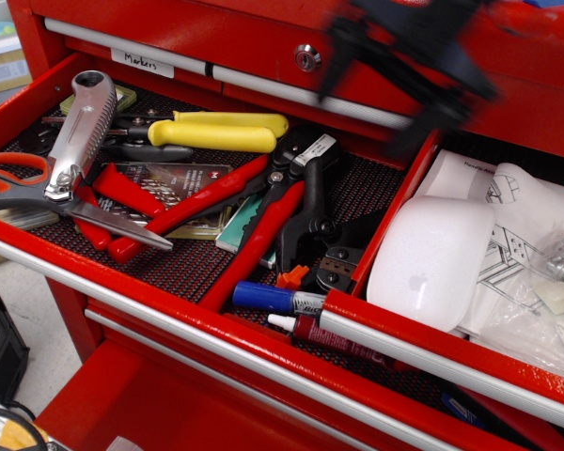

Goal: Pick up box cutter and put into drawer

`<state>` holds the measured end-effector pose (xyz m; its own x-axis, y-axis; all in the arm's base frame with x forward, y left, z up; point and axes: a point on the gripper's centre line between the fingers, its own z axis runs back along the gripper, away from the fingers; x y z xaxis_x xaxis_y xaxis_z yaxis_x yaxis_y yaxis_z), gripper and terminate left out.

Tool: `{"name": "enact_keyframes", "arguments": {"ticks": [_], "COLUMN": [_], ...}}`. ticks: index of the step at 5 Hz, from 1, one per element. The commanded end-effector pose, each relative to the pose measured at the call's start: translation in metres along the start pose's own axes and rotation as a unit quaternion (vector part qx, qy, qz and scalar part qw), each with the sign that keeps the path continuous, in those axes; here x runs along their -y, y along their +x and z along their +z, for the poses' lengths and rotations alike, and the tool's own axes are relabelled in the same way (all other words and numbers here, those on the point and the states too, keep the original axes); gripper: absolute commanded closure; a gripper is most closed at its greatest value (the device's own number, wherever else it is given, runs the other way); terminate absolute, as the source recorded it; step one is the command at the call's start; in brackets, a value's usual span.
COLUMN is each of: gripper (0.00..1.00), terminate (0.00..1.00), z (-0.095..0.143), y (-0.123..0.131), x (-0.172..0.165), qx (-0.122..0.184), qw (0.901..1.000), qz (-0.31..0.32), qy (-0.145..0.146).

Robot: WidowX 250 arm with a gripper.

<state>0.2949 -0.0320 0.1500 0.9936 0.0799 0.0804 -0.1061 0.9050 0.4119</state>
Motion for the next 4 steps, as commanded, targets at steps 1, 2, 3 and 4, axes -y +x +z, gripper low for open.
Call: {"name": "enact_keyframes", "arguments": {"ticks": [1,2,3,4], "gripper": [0.0,0.0,0.0,0.0], "terminate": [0.0,0.0,0.0,0.0], "z": [-0.023,-0.042,-0.042,-0.042], "y": [-0.004,-0.002,-0.002,-0.002], "x": [-0.087,-0.134,-0.134,-0.134], "qx": [0.061,0.093,0.093,0.093], "qw": [0.9976,0.9931,0.9931,0.9931], "qz": [-0.002,-0.056,-0.056,-0.056], "qy": [-0.032,-0.043,-0.043,-0.043]}}
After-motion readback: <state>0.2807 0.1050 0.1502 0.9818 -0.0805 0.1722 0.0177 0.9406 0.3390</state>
